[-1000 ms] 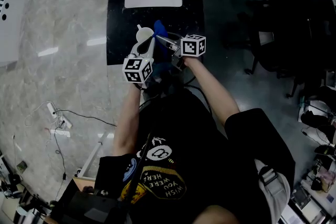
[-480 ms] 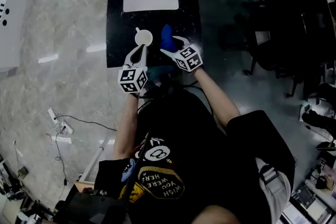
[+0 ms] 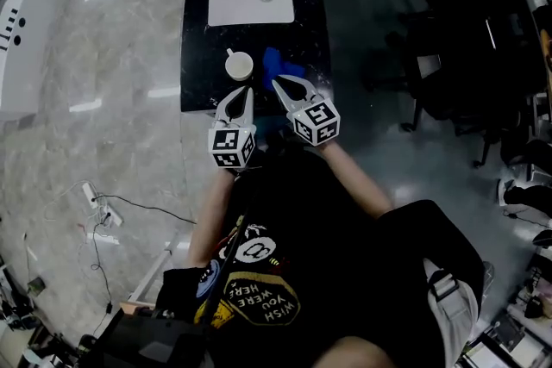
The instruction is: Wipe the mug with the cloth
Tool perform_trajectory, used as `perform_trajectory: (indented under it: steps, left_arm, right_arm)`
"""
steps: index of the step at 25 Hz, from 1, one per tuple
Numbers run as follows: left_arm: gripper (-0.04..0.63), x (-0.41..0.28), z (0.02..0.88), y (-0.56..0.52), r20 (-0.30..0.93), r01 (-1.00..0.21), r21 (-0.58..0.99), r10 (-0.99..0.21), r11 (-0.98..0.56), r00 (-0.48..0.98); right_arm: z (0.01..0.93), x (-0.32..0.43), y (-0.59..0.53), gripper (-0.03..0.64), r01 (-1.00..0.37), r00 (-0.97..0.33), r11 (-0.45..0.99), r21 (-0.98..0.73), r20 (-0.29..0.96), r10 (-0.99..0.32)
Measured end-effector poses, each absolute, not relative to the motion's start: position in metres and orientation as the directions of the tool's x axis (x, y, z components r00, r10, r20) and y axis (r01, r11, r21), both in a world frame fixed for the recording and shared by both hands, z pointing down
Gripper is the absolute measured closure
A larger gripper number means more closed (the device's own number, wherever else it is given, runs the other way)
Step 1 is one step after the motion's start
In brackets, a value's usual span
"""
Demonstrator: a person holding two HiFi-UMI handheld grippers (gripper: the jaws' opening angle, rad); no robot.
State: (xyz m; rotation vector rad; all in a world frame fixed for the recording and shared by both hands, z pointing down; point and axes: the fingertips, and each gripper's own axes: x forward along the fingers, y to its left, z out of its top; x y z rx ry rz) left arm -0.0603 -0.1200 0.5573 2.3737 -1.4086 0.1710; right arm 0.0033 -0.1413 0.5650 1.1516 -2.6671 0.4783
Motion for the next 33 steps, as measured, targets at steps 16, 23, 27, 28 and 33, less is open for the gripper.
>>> perform_trajectory:
  steps: [16,23,27,28,33]
  left_arm:
    - [0.591,-0.057,0.526,-0.105,0.277,-0.899,0.208,-0.858,-0.386,0.433]
    - [0.591,-0.057,0.527,-0.107,0.278,-0.902,0.206,-0.861,-0.38,0.426]
    - [0.591,-0.057,0.527,-0.111,0.277,-0.906,0.202,-0.866,-0.371,0.417]
    - [0.591,-0.057,0.527,-0.112,0.277,-0.907,0.202,-0.867,-0.37,0.415]
    - [0.591,-0.059,0.531,-0.113,0.283,-0.909,0.204,-0.867,-0.362,0.409]
  right_arm:
    - [0.54,-0.008,-0.118,0.615,-0.717,-0.693,0.669,-0.195,0.3,-0.656]
    - [0.539,-0.005,-0.12,0.615,-0.717,-0.694,0.667,-0.202,0.297,-0.656]
    - [0.539,-0.004,-0.122,0.615,-0.716,-0.694,0.669,-0.197,0.297,-0.656]
    - [0.539,-0.003,-0.123,0.615,-0.717,-0.694,0.669,-0.197,0.297,-0.656]
    - [0.541,0.0,-0.125,0.615,-0.719,-0.692,0.666,-0.2,0.303,-0.656]
